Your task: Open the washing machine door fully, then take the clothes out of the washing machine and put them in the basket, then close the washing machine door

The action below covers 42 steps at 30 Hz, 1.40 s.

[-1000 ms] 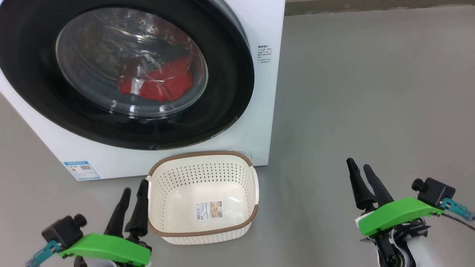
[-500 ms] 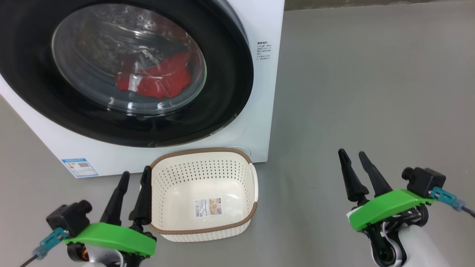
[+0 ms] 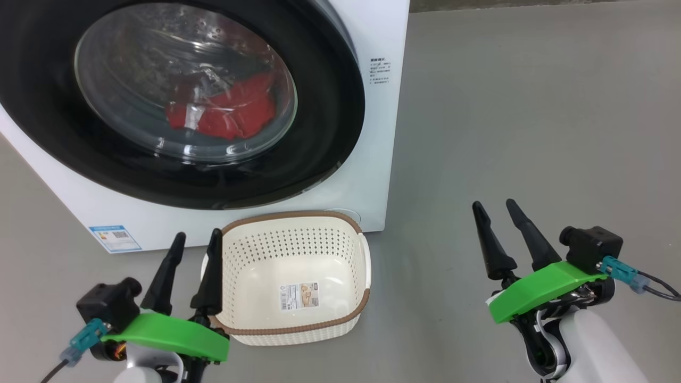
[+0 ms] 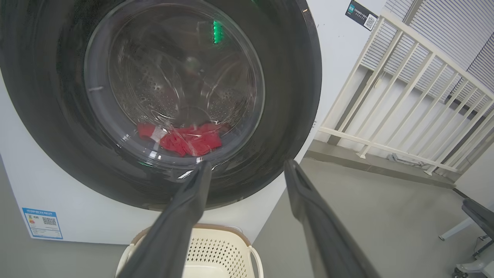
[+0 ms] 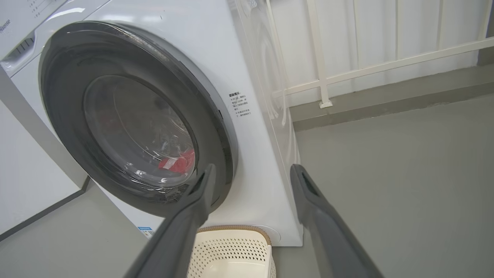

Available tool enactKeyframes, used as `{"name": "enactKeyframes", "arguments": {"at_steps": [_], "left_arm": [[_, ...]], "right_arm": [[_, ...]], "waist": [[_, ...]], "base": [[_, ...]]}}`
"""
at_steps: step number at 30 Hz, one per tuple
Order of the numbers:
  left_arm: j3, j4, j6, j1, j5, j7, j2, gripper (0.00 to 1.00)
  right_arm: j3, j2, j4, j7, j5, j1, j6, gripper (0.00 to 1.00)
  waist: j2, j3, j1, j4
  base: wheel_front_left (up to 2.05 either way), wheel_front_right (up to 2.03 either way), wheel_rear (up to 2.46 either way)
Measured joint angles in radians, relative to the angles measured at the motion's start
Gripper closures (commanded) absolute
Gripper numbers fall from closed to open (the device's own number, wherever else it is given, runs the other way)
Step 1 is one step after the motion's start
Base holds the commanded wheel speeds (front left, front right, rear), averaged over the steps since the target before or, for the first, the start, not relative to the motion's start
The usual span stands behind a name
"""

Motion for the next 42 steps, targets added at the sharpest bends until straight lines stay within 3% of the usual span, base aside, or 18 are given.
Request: {"name": "enactKeyframes", "arguments": {"at_steps": [25, 42], "left_arm": [[-0.044, 0.034, -0.001, -0.058, 0.258, -0.071, 0.015, 0.00], [-0.048, 0.034, -0.001, -0.059, 0.261, -0.071, 0.015, 0.00]], "right_arm": [[0.047, -0.014, 0.008, -0.072, -0.284, -0.045, 0.000, 0.00], [0.049, -0.014, 0.004, -0.074, -0.297, -0.045, 0.000, 0.00]], "waist": [[0.0000, -0.003, 0.0000, 0.004], [0.0000, 0.006, -0.0001, 0.010]], "base": [[0.00, 0.00, 0.00], [0.00, 0.00, 0.00]]}}
